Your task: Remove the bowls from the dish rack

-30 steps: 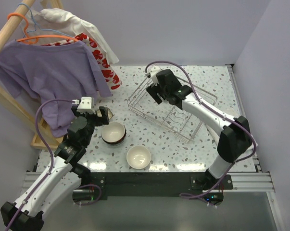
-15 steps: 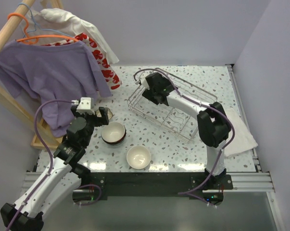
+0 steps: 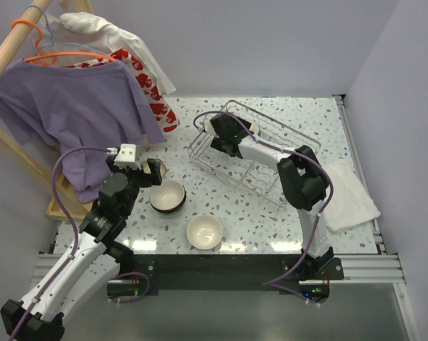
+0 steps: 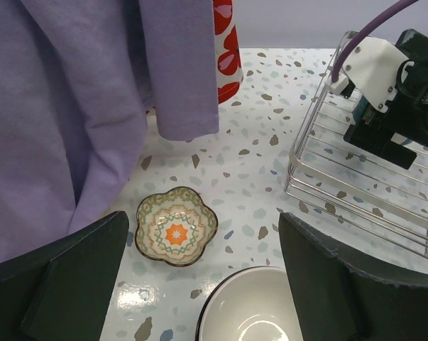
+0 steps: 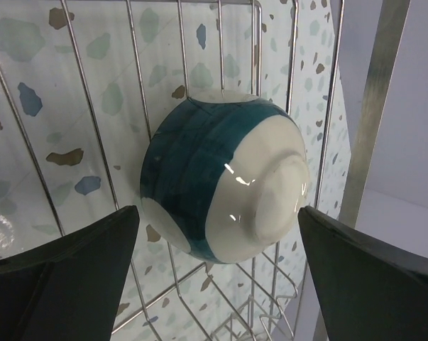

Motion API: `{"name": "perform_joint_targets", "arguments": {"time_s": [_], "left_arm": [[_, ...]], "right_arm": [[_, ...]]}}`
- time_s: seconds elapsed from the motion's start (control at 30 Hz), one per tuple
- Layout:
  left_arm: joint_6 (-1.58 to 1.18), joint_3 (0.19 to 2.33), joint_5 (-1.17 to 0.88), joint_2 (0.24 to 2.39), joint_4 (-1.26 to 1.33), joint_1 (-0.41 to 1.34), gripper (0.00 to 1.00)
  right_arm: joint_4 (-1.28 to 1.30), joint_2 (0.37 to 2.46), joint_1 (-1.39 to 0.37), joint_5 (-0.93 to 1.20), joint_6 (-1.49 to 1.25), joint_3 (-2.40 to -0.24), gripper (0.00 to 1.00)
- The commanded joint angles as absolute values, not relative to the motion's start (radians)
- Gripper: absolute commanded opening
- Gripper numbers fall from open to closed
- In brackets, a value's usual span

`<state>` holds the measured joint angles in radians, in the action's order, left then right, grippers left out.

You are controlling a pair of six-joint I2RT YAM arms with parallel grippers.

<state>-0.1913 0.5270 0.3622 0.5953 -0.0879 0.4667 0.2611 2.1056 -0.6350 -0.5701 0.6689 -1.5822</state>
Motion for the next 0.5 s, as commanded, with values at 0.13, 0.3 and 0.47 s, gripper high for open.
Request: {"name": "perform_joint_targets", "arguments": {"time_s": [0.13,0.3,0.47], "left_arm": [[-0.203,0.545,0.336,0.589,-0.061,0.463,0.92],[-0.204,0.545,0.331,0.589,-0.061,0.465,0.92],[-0.204,0.545,0.328,0.592,-0.060,0.465,0.92]], "right_arm": [[0.094,2.147,-0.641,-0.669,0.785,-1.556,0.99],[0.055,2.181,-0.655,-0.709,0.822,-1.537,0.99],[0.037,2.221,-0.669,-0.758,0.850,-1.523,0.99]]}}
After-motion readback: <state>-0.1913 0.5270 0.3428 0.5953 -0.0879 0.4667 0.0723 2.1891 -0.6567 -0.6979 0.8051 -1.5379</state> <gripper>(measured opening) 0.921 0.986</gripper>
